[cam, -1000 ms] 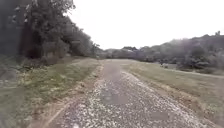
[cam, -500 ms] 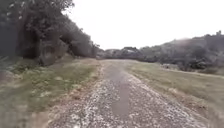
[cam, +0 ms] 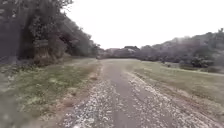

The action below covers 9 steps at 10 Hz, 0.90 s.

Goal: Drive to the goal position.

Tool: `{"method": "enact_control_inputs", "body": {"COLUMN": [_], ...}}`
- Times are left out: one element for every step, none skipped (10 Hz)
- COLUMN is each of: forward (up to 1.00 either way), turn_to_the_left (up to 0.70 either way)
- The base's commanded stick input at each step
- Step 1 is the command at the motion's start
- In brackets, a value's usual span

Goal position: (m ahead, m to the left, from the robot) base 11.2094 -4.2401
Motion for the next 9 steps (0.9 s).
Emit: {"method": "enact_control_inputs", "body": {"forward": [0.60, 0.60, 0.60, 0.60, 0.60, 0.60, 0.60, 0.60, 0.60], "turn_to_the_left": [-0.12, -0.11, -0.10, -0.01, 0.00, 0.00, 0.00, 0.00, 0.00]}}
